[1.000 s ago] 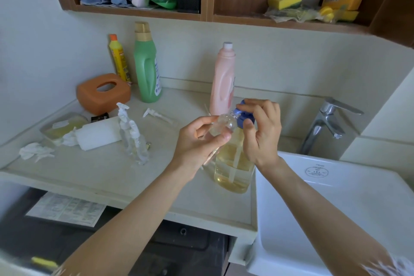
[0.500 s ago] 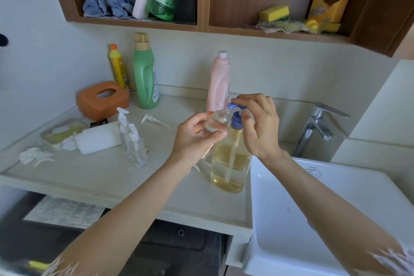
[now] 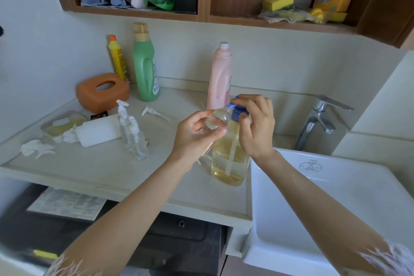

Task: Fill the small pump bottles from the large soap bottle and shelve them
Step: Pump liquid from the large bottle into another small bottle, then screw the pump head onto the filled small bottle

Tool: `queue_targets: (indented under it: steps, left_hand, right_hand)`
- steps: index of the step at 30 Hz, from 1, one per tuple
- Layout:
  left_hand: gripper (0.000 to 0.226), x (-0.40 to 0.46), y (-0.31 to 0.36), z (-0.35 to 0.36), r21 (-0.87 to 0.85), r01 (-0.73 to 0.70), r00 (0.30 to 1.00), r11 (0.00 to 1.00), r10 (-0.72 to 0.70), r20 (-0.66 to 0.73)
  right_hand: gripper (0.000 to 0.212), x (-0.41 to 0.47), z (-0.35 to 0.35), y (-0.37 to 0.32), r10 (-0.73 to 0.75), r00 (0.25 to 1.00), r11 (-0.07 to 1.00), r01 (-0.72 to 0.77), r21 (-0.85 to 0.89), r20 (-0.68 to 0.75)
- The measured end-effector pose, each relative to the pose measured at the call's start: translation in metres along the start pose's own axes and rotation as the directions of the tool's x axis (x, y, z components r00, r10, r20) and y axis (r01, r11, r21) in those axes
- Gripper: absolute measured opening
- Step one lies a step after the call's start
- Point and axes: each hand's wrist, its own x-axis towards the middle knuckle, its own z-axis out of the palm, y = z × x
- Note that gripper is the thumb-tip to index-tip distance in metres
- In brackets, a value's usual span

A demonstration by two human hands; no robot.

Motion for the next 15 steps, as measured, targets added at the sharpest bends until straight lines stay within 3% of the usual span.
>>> queue_targets:
  steps: [5, 9, 12, 15]
  left_hand:
    - [0.047, -0.002, 0.005, -0.007, 0.03, -0.015, 0.999, 0.999, 0.014, 0.029]
    - [0.039, 0.001, 0.014, -0.029, 0.064, -0.092, 0.995, 0.994, 0.094, -0.024]
    - [0.033, 0.007, 0.027, -0.058, 0.031, -0.085, 0.996, 0.996, 0.085, -0.025]
    - [0.035, 0.009, 0.04, -0.089, 0.047, -0.093, 0.995, 0.995, 0.091, 0.034]
  right_hand:
    - [0.037, 0.016, -0.015, -0.012, 0.035, 0.998, 0.998, -0.037, 0.056, 0.047]
    - [0.033, 0.005, -0.01, -0.032, -0.182, 0.982, 0.982, 0.184, -0.034, 0.054]
    - [0.031, -0.006, 0.004, -0.044, -0.293, 0.95, 0.956, 0.288, 0.061, 0.108]
    - [0.03, -0.014, 0.024, -0.045, -0.156, 0.96, 0.982, 0.125, 0.143, 0.233]
